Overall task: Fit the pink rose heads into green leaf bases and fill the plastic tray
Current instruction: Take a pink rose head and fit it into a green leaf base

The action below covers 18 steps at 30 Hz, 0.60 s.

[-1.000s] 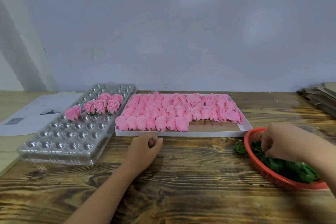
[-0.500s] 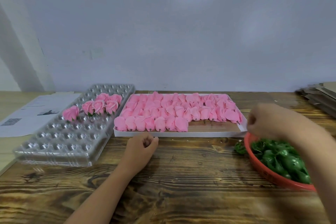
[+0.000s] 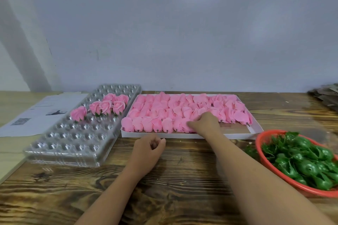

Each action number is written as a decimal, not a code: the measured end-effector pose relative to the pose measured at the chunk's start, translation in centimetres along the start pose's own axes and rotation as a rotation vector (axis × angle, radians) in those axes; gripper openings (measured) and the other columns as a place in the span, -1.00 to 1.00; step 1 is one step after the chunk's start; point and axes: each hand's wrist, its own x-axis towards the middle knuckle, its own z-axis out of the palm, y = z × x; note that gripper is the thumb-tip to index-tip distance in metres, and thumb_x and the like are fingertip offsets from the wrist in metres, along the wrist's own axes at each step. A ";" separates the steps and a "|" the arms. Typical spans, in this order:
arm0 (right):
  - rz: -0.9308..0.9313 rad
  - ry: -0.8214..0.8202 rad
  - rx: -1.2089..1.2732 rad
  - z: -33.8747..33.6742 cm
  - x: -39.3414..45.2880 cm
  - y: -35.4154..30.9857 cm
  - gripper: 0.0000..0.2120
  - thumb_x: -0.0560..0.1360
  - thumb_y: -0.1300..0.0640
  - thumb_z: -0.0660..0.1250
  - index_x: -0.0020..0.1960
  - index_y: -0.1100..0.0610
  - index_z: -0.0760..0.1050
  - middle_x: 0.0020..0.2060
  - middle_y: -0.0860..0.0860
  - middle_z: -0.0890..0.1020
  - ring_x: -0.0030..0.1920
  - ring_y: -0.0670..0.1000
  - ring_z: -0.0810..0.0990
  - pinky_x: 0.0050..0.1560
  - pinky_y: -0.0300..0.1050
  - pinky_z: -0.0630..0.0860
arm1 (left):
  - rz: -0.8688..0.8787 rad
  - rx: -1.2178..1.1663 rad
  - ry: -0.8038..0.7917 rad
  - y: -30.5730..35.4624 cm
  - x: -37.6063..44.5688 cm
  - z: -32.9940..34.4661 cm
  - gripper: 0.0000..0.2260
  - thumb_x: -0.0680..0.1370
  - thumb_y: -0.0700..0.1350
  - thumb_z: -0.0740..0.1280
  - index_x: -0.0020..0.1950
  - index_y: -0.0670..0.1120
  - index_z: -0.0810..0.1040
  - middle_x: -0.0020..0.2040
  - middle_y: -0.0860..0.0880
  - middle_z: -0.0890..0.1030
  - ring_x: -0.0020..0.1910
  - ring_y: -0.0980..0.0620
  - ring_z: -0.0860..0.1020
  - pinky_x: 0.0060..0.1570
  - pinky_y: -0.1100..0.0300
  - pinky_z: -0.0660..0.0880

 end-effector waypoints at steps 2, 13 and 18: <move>0.012 0.006 -0.007 0.3 0.3 -0.2 -0.65 0.43 0.01 0.47 -0.34 0.09 0.35 -0.51 -0.04 0.37 -0.49 -0.06 0.35 -0.44 -0.23 0.31 | -0.012 -0.025 0.011 0.0 0.2 -0.1 -0.71 0.61 -0.07 0.37 -0.29 -0.10 0.52 -0.45 0.12 0.45 -0.42 0.19 0.40 -0.33 0.36 0.38; 0.062 -0.010 -0.097 1.4 0.3 -1.5 -0.66 0.34 0.10 0.52 -0.26 0.10 0.34 -0.34 0.00 0.44 -0.37 -0.06 0.41 -0.48 -0.24 0.29 | -0.055 -0.073 0.013 0.2 0.2 -0.1 -0.73 0.62 -0.08 0.37 -0.28 -0.06 0.54 -0.45 0.14 0.48 -0.42 0.21 0.44 -0.38 0.39 0.41; 0.095 -0.009 -0.062 1.4 0.2 -1.7 -0.65 0.35 0.12 0.52 -0.27 0.11 0.31 -0.35 0.00 0.42 -0.37 -0.05 0.40 -0.47 -0.25 0.31 | -0.054 -0.075 0.007 0.4 0.0 -0.3 -0.72 0.62 -0.09 0.37 -0.30 -0.05 0.52 -0.46 0.14 0.46 -0.43 0.21 0.42 -0.40 0.39 0.40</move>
